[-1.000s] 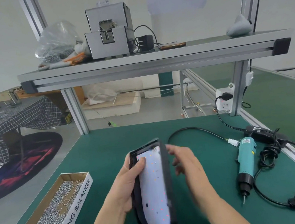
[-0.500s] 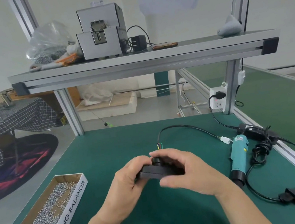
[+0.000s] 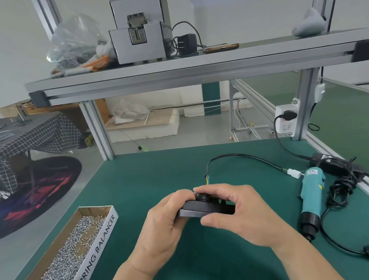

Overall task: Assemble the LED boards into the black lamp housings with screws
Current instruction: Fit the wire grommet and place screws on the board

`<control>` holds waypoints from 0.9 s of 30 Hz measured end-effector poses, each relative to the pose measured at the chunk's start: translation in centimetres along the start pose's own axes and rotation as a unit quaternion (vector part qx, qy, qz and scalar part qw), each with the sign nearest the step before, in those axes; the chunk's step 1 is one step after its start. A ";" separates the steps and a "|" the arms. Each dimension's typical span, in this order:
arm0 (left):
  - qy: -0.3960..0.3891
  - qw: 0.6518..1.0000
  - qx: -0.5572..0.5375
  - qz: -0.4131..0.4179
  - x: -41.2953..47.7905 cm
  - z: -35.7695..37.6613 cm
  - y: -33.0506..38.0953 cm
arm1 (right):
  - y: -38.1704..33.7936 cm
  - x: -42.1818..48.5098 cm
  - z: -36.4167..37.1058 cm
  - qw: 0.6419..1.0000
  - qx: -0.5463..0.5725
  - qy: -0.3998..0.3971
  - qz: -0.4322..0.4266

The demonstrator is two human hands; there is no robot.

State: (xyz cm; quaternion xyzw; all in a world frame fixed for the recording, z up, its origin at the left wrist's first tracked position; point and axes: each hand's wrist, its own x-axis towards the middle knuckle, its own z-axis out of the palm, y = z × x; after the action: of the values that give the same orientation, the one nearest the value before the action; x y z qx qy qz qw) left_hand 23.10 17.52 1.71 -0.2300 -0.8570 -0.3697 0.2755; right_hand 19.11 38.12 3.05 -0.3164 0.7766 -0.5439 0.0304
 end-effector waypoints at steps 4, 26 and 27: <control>-0.005 1.000 0.003 0.001 0.2 0.1 -0.3 | 0.2 0.1 -0.2 1.000 -0.012 0.008 -0.003; -0.013 0.853 -0.271 -0.446 0.2 2.2 -2.2 | 3.6 -0.9 2.7 0.961 -0.053 0.126 0.241; -0.021 0.856 -0.257 -0.449 0.2 2.4 -2.4 | 3.9 -1.0 3.0 0.957 -0.060 0.128 0.252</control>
State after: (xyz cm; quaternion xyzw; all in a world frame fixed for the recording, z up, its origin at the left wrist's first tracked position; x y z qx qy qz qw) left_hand 20.82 17.90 -0.72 0.1091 -0.7474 -0.6553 -0.0077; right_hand 19.30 37.05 -1.86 -0.0390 0.8599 -0.5067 0.0479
